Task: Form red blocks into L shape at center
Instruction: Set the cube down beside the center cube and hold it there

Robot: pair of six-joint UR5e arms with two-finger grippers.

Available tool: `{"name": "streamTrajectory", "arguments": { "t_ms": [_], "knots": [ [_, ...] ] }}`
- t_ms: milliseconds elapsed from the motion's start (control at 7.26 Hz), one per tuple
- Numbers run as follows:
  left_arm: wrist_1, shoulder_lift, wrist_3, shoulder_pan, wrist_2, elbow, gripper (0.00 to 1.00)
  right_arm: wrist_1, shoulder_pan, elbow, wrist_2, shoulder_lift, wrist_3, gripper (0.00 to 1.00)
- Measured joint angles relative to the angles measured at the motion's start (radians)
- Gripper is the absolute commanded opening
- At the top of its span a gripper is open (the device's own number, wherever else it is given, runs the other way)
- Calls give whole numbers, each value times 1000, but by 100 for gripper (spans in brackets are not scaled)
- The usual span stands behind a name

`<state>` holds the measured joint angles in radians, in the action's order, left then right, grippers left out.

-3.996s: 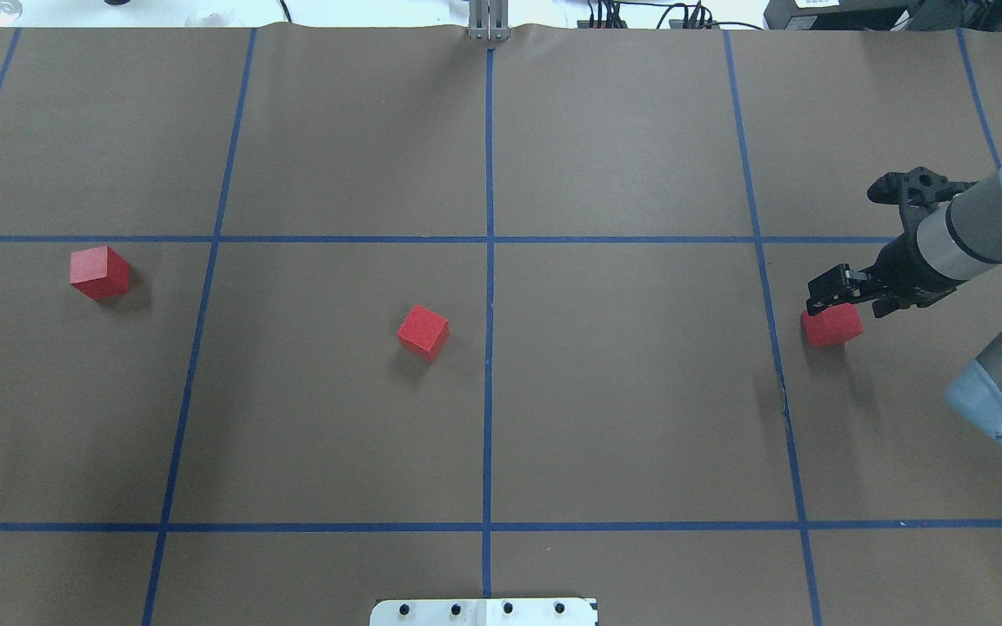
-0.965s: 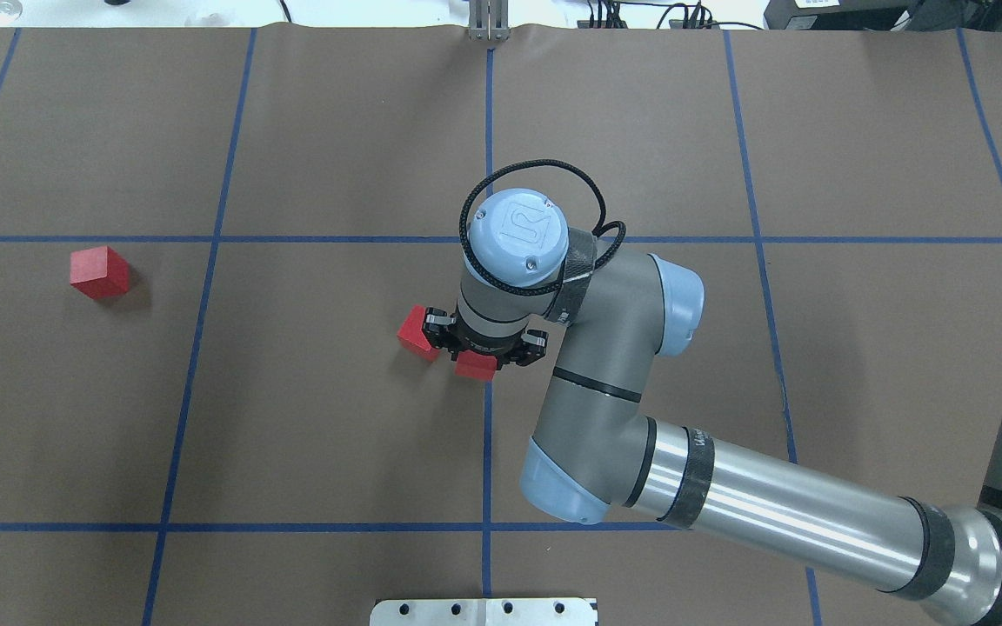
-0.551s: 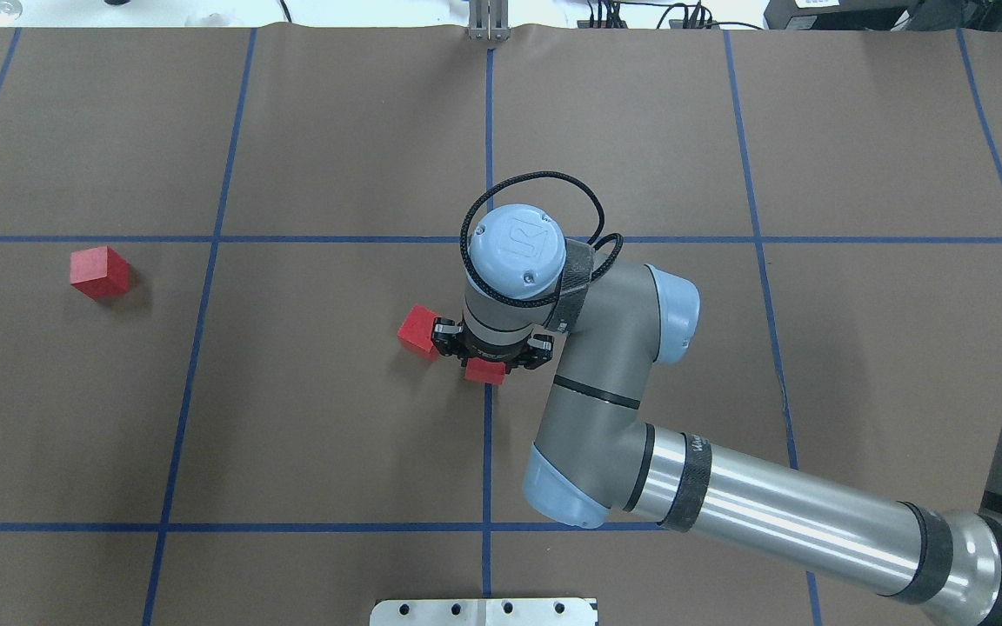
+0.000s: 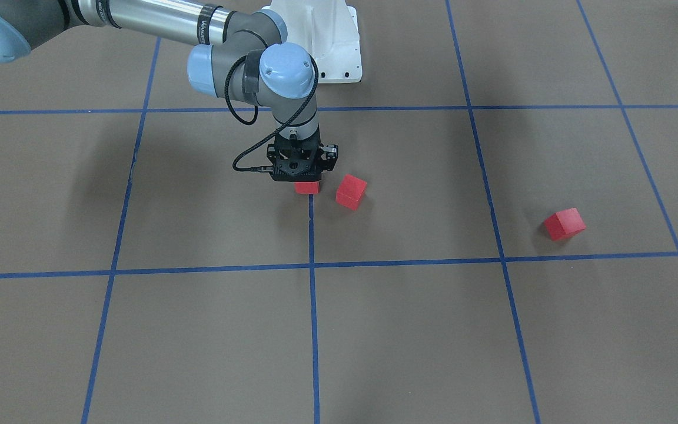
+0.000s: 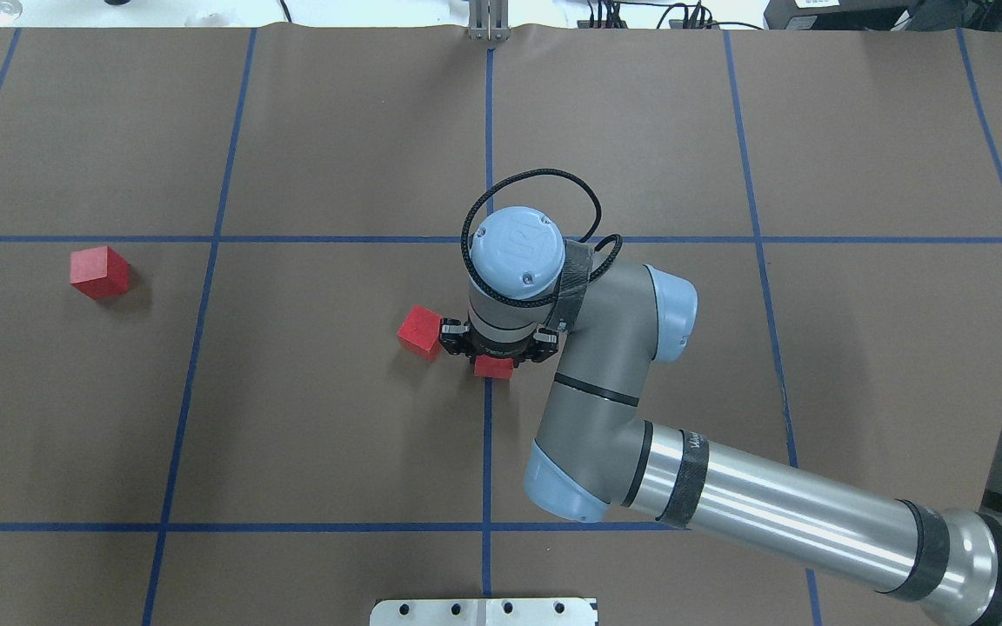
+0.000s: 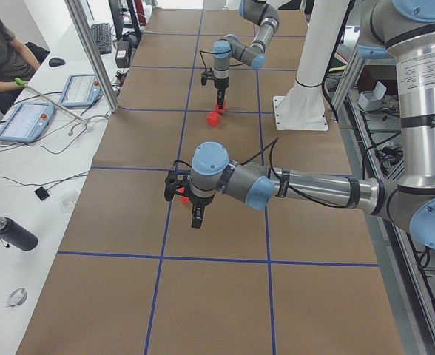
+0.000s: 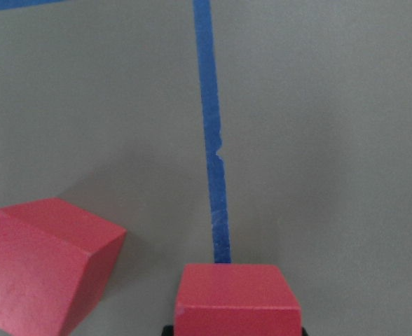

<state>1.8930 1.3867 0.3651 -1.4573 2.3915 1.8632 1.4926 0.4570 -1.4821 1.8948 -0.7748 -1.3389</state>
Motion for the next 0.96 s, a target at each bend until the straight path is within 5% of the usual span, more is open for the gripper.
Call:
{"name": "streamTrajectory", "arguments": {
  "t_ms": [965],
  "knots": [
    [0,0,0,0,0,2,100,-1,-3,8,-11,10,10,0]
  ]
}}
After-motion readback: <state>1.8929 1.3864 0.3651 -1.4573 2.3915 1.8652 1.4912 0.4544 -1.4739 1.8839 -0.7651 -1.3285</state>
